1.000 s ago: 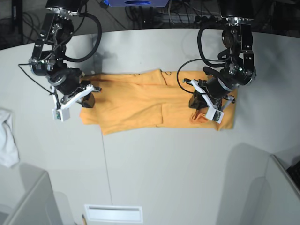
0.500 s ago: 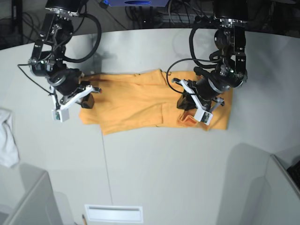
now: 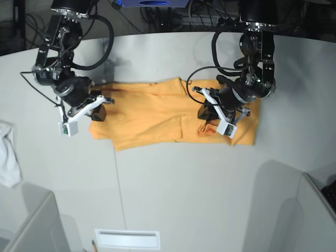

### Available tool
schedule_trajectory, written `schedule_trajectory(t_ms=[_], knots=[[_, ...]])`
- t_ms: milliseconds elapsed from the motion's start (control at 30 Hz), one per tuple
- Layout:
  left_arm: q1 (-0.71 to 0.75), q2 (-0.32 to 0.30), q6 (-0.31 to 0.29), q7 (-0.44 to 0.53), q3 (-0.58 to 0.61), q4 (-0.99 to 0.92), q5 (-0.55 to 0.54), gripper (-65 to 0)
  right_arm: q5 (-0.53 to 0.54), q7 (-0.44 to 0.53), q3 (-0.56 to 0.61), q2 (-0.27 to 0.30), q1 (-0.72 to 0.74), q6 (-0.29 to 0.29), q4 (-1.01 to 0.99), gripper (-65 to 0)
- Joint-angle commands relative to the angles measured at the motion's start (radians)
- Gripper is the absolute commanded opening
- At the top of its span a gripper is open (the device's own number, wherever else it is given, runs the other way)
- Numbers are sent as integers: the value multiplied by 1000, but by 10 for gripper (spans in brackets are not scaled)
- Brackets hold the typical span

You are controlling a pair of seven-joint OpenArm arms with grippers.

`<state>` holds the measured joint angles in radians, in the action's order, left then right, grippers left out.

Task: Fold the T-shirt properly
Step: 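Fold the strip end with the left gripper toward the right gripper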

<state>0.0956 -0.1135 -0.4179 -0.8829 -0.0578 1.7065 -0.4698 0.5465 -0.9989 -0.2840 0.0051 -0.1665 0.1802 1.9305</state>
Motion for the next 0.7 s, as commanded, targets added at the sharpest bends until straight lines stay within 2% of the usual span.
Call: schedule_trajectory(t_ms=[0, 233, 367, 467, 567, 667], knots=[[-15, -1, -3, 20, -1, 14, -19, -650, 16, 18, -4, 5, 12, 3, 16, -650], [-17, -1, -3, 20, -1, 14, -19, -650, 16, 18, -4, 5, 12, 3, 16, -650], [-17, 11, -3, 20, 0, 14, -19, -342, 16, 18, -4, 5, 12, 2, 16, -650], [-17, 21, -3, 20, 0, 14, -19, -193, 16, 18, -4, 5, 12, 2, 16, -650], [-18, 27, -3, 20, 55, 14, -19, -130, 16, 18, -4, 5, 12, 2, 16, -650], [-26, 39, -3, 20, 144, 14, -14, -132, 16, 18, -4, 5, 14, 2, 16, -650]])
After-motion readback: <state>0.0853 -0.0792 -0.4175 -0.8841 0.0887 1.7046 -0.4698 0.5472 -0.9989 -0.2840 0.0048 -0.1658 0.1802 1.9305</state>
